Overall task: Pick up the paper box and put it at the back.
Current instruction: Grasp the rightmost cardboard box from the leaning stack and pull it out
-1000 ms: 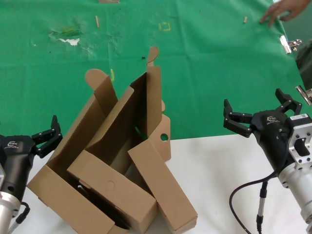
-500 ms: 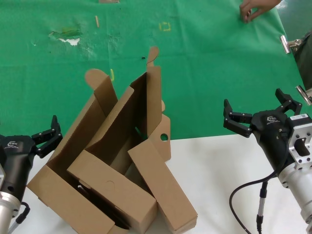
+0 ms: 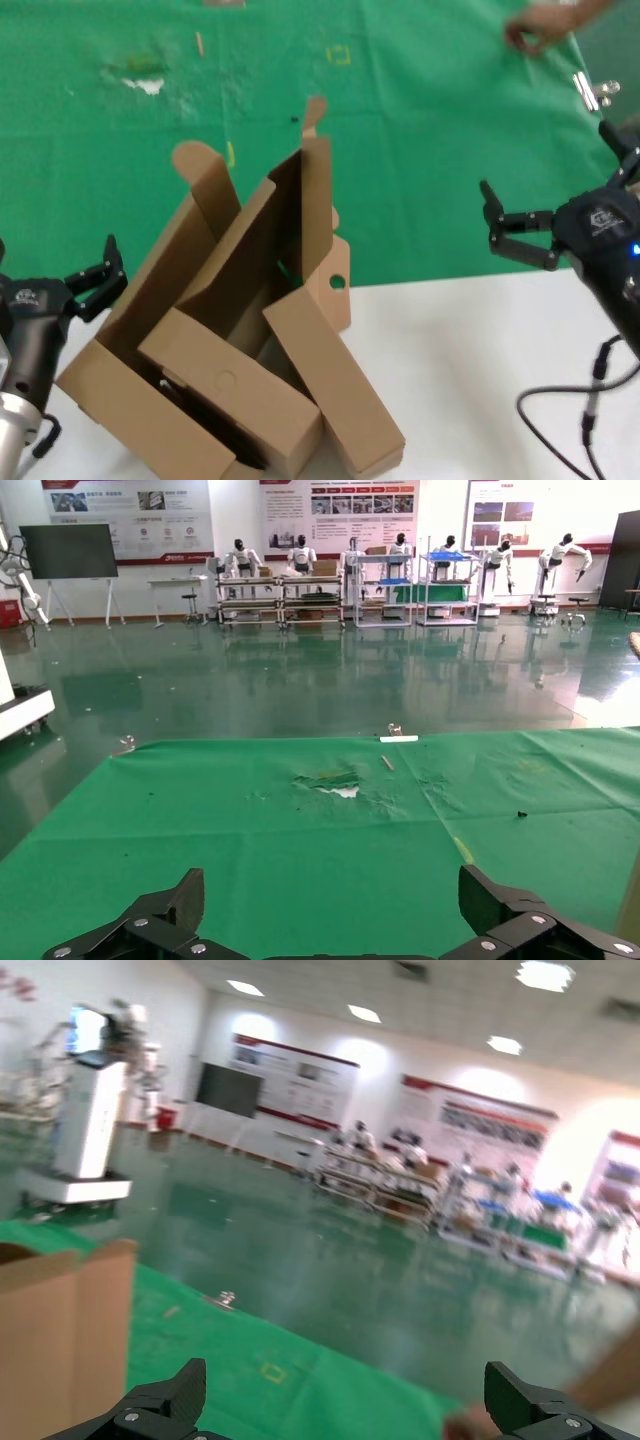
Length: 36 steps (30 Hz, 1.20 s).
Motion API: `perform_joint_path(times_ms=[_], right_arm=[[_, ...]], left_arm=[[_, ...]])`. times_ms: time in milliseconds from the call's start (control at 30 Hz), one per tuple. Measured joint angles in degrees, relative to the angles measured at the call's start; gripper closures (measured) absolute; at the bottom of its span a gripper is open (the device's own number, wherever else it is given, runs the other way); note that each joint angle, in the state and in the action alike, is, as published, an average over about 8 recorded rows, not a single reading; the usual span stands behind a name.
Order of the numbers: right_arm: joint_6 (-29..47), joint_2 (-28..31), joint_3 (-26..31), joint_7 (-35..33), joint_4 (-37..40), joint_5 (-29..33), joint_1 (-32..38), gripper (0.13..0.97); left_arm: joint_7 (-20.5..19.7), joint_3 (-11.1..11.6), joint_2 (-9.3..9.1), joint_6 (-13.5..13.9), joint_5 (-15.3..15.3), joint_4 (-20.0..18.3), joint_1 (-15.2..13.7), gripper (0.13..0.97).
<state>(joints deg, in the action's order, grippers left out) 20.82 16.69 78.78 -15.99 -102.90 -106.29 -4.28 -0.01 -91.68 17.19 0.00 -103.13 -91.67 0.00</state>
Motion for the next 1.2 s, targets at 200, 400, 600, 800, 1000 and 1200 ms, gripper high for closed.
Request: perform_joint_path(times_ms=[200,400,600,800,1000,1200], right_arm=[[7.26,1.26,-6.26,-7.75,-6.83,-2.57,-8.13,0.129],[17.26,4.70,-13.89,-15.82,-8.00,-5.90,-15.56,0.129],[28.55,10.68,-16.17,-23.62,-3.07,-7.31,-20.20,0.129],[33.73,14.29,-9.72,-27.23,2.47,-5.73,-18.40,0.134],[35.75,16.27,-2.00,-28.20,6.06,-3.73,-14.50,0.159],[37.49,18.57,3.87,-29.29,8.05,-2.00,-12.02,0.198]], left_arm=[[0.00,0.00,0.00,0.00,0.00,0.00,0.00,0.225],[0.00,0.00,0.00,0.00,0.00,0.00,0.00,0.296],[0.00,0.00,0.00,0.00,0.00,0.00,0.00,0.432],[0.00,0.00,0.00,0.00,0.00,0.00,0.00,0.558],[0.00,0.00,0.00,0.00,0.00,0.00,0.00,0.693],[-0.01,0.00,0.00,0.00,0.00,0.00,0.00,0.808]])
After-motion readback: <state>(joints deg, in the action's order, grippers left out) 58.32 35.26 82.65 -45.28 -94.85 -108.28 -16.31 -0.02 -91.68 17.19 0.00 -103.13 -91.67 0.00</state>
